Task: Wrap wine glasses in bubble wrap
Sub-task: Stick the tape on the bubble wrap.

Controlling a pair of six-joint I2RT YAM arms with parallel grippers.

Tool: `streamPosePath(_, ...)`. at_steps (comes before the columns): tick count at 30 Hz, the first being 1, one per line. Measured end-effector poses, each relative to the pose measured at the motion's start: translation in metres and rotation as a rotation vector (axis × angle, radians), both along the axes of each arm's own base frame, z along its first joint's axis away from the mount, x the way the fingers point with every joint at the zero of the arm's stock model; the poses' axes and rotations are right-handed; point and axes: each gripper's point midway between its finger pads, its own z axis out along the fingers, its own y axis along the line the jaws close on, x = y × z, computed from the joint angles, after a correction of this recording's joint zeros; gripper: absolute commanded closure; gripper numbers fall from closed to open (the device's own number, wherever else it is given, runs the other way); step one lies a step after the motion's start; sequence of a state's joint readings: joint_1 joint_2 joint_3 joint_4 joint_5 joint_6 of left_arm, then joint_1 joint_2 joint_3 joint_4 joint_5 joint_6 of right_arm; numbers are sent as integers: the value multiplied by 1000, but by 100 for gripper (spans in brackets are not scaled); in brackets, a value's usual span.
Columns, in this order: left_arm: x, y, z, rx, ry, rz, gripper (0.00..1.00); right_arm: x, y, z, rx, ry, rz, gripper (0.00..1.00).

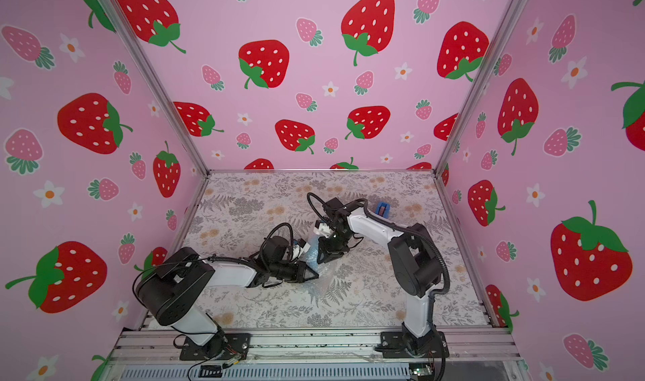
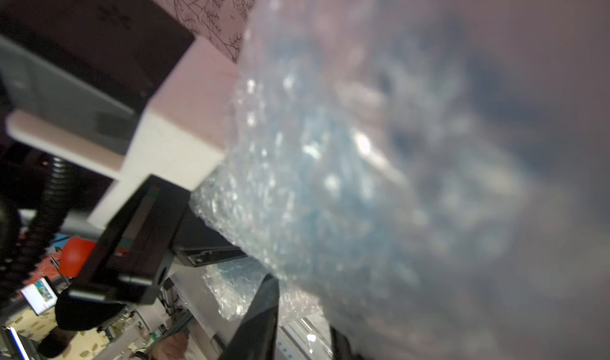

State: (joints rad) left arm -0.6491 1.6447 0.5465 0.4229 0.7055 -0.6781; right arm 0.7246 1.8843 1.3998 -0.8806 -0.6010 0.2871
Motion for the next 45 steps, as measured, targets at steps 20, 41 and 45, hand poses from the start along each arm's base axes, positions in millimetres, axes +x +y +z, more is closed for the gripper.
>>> streamPosePath(20,-1,-5,1,-17,-18,-16,99,12,-9,5,-69,-29,-66,41)
streamPosePath(41,-6,-6,1,-24,-19,-38,100,-12,-36,59,165,-149,-53,56)
streamPosePath(45,-6,-6,1,-24,-18,-39,100,-21,-25,56,241,-132,-30,65)
